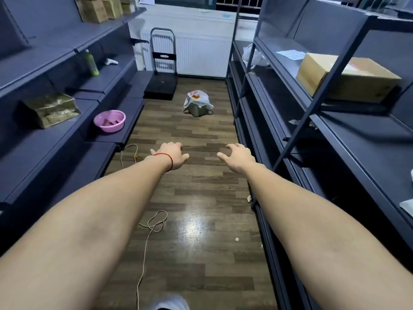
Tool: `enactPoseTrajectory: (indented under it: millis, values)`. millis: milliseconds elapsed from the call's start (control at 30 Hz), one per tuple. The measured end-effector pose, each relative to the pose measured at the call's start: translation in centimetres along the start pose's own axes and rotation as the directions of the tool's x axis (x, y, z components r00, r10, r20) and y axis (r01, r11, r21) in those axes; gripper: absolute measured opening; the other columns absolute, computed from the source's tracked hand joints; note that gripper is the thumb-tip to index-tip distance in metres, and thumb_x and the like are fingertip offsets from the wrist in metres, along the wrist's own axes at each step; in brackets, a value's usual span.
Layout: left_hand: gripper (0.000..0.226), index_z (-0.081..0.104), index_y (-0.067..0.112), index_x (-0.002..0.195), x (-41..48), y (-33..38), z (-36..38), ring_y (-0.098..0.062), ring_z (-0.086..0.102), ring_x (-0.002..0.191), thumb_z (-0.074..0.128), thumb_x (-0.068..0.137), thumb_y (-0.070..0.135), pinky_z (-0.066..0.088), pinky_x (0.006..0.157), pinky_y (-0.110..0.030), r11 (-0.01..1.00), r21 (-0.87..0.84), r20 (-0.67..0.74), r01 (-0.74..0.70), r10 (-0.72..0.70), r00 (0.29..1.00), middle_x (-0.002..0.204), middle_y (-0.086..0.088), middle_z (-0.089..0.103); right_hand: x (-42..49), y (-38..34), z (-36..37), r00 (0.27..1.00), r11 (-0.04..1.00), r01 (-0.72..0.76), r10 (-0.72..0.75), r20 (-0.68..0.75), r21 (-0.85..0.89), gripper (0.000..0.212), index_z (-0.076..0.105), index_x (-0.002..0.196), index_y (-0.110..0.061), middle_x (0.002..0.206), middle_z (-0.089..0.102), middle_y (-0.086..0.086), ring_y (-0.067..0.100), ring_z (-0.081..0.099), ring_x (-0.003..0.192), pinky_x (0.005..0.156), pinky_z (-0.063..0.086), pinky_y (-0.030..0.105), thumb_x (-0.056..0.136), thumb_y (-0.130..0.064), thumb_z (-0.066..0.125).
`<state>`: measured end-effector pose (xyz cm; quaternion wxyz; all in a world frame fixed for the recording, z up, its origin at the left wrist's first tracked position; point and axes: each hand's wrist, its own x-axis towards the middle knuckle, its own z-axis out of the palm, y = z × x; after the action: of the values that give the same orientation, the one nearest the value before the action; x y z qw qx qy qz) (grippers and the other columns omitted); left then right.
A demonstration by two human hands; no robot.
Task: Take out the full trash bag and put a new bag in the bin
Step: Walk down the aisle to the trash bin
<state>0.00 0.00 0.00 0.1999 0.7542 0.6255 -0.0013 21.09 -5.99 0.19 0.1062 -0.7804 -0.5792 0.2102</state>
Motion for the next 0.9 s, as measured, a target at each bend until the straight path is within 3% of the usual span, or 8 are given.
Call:
enactPoseTrajectory:
  millis: [333,900]
  values:
    - [0.053,0.042,0.018,0.139,6.7,0.9,0.2,-0.032,0.034,0.137,0.046,0.094,0.046,0.023,0.111,-0.064,1.000,-0.007,0.058,0.018,-0.017,0.998,0.145,-0.010,0.044,7.3,0.5,0.6,0.998,1.000,-0.008,0.008,0.065,-0.004,0.066,0.036,0.147,-0.026,0.160,0.021,0.005,0.030,0.023,0.145,0.115,0.028,0.050,0.092,-0.059,0.047]
    - [0.055,0.047,0.016,0.136,27.1,-4.5,-5.9,-0.034,0.040,0.133,0.048,0.092,0.049,0.034,0.108,-0.057,1.000,-0.008,0.076,-0.018,0.019,0.997,0.140,-0.014,0.050,26.4,-7.5,0.3,0.996,0.999,-0.008,0.006,0.092,0.031,0.065,0.035,0.147,-0.021,0.161,0.020,0.006,0.030,0.024,0.145,0.116,0.026,0.049,0.092,-0.052,0.051]
